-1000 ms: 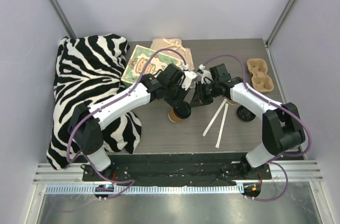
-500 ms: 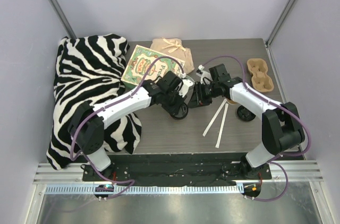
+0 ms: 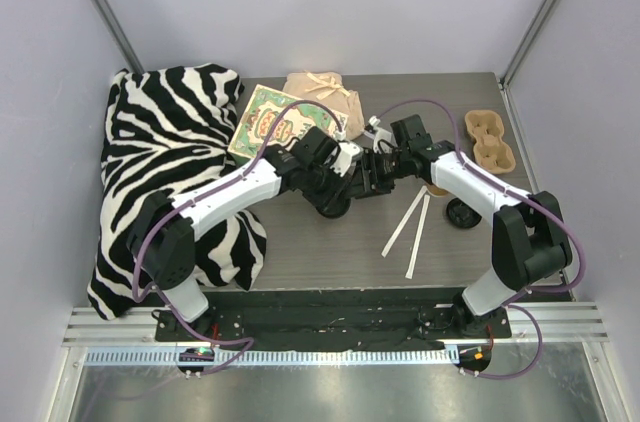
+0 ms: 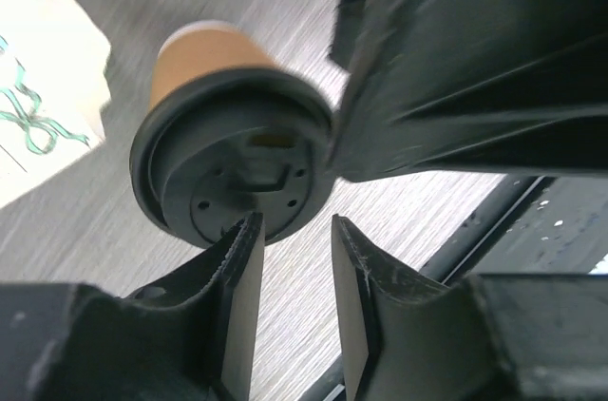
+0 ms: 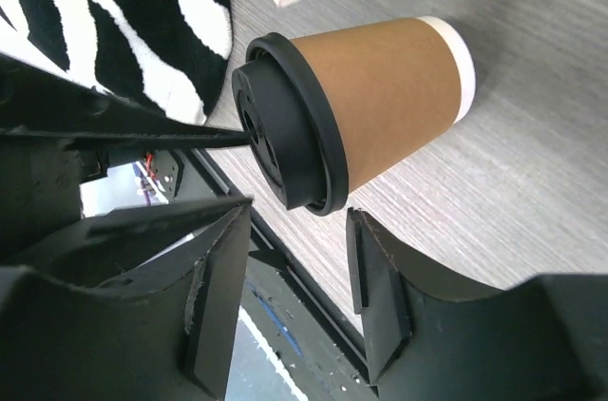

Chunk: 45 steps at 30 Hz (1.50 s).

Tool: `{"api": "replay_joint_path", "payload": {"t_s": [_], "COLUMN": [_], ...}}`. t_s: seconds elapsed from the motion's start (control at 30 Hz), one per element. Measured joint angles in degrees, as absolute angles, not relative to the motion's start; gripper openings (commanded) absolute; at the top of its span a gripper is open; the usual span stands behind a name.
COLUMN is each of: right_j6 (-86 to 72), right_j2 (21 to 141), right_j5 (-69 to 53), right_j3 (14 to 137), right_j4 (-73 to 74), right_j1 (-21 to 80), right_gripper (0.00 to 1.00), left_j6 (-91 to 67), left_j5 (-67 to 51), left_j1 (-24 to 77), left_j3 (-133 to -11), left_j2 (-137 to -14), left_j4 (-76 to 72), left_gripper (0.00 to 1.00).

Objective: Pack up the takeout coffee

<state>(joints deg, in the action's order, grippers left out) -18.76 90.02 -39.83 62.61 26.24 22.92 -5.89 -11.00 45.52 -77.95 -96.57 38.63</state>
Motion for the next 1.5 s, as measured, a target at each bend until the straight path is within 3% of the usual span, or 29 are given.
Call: {"api": "replay_joint_path", "payload": {"t_s": [0.53,0.8,1.17,1.37,1.4,1.47,1.5], "right_j6": [-15.11,-13.21,-11.88,-9.52,-8.69,-6.81,-6.2], "right_j2": [91.98,94.83,96.29,98.54,98.39,97.6,97.06], "right_j5": [-36.69,-33.69,-33.52,-33.15,-32.62,-30.02,-28.91], "right_j3": [68.14,71.85,72.79,73.1,73.1,73.1,73.1], "right_j4": [28.4,28.99,29.15,29.69,30.04,30.61,30.85], "right_j1": [22.92,22.92,24.27,25.69,26.17,28.08,29.1], "right_gripper": [0.6,0.67,0.63,0.74,0.77,0.95,0.95], "left_j6": [-7.14,-7.29,-7.57,-7.7,-7.7,-7.68,-7.7], "left_j5": [-14.17,-15.73,-16.62,-16.78,-16.88,-17.17,-17.23], "left_j1": [39.86,37.54,35.05,34.17,34.02,33.63,33.34], "left_j3": [-80.68,-81.34,-81.65,-81.65,-81.65,-81.65,-81.65], "left_j2": [-96.14,-94.28,-88.82,-88.62,-88.58,-88.44,-88.31], "left_j4": [38.87,39.53,41.19,42.37,42.63,43.2,43.48], "left_gripper": [0.41,0.53,0.56,0.58,0.58,0.6,0.6]}}
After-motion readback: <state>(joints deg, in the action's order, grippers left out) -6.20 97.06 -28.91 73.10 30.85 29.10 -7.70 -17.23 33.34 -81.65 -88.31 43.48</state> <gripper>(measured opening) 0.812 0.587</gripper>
